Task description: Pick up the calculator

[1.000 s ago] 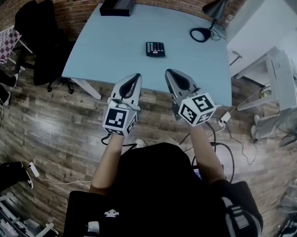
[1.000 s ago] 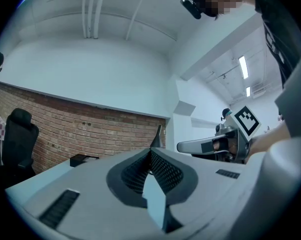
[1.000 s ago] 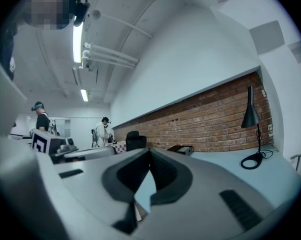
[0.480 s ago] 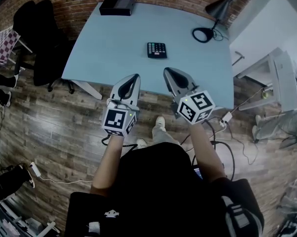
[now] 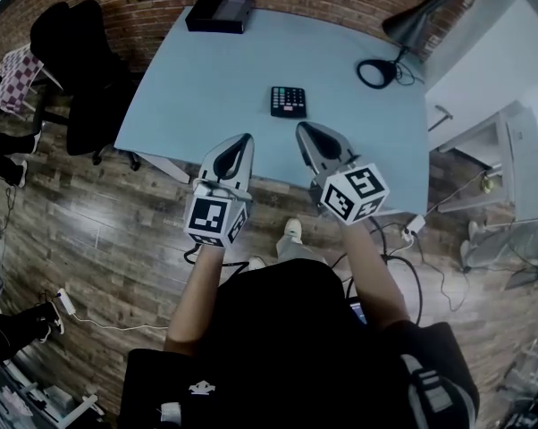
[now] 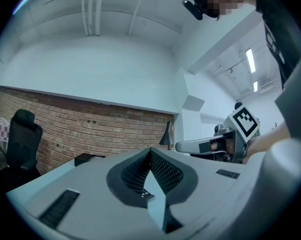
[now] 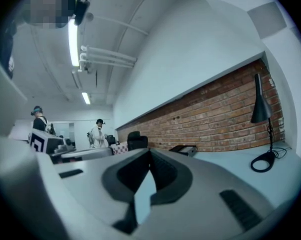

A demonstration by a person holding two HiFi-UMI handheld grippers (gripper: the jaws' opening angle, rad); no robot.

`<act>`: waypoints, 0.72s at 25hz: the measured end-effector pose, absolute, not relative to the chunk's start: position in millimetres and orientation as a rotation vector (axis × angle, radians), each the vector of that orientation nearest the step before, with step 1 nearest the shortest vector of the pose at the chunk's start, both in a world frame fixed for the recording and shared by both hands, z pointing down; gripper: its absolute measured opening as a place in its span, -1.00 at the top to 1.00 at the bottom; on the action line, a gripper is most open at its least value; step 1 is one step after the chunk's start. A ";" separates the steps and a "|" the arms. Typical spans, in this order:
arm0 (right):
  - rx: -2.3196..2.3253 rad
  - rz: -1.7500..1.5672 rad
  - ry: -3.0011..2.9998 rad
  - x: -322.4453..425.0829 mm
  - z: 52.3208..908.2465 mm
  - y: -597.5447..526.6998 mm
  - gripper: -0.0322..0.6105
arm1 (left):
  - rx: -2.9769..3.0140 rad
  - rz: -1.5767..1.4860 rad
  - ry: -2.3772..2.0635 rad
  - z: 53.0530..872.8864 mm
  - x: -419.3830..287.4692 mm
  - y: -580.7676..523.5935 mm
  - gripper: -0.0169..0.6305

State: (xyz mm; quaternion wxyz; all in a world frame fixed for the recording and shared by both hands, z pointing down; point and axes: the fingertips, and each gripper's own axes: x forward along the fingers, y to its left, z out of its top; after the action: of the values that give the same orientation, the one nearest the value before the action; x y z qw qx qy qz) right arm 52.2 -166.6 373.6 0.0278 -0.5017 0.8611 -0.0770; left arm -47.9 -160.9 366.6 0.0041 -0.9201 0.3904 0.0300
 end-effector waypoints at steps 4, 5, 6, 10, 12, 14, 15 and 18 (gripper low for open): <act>-1.544 -0.245 2.660 63.6 375.2 -181.6 0.89 | -2.880 0.080 1.224 368.2 -36.6 -175.0 0.94; -1.542 -0.244 2.662 65.8 375.1 -186.0 0.89 | -2.880 0.079 1.227 368.3 -34.3 -179.4 0.94; -1.538 -0.242 2.666 68.1 375.1 -190.5 0.89 | -2.880 0.080 1.232 368.6 -32.0 -184.1 0.94; -1.527 -0.246 2.679 79.8 378.1 -209.1 0.89 | -2.895 0.092 1.244 370.3 -19.4 -201.8 0.94; -1.522 -0.249 2.685 85.5 379.2 -219.5 0.89 | -2.886 0.085 1.237 369.2 -11.0 -210.3 0.94; -1.516 -0.250 2.691 91.7 379.5 -228.9 0.89 | -2.889 0.086 1.234 369.4 -2.3 -218.8 0.94; -1.513 -0.250 2.695 94.8 379.6 -233.1 0.89 | -2.893 0.087 1.237 369.9 1.6 -223.0 0.94; -1.501 -0.257 2.710 103.1 381.1 -245.4 0.89 | -2.894 0.079 1.258 372.4 10.0 -235.5 0.94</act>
State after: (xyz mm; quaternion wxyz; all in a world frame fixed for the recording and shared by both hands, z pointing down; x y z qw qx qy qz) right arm 103.1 -245.4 381.1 0.0165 -0.4830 0.8716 -0.0826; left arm 10.0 -235.5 372.4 -0.0074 -0.9168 0.3985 0.0251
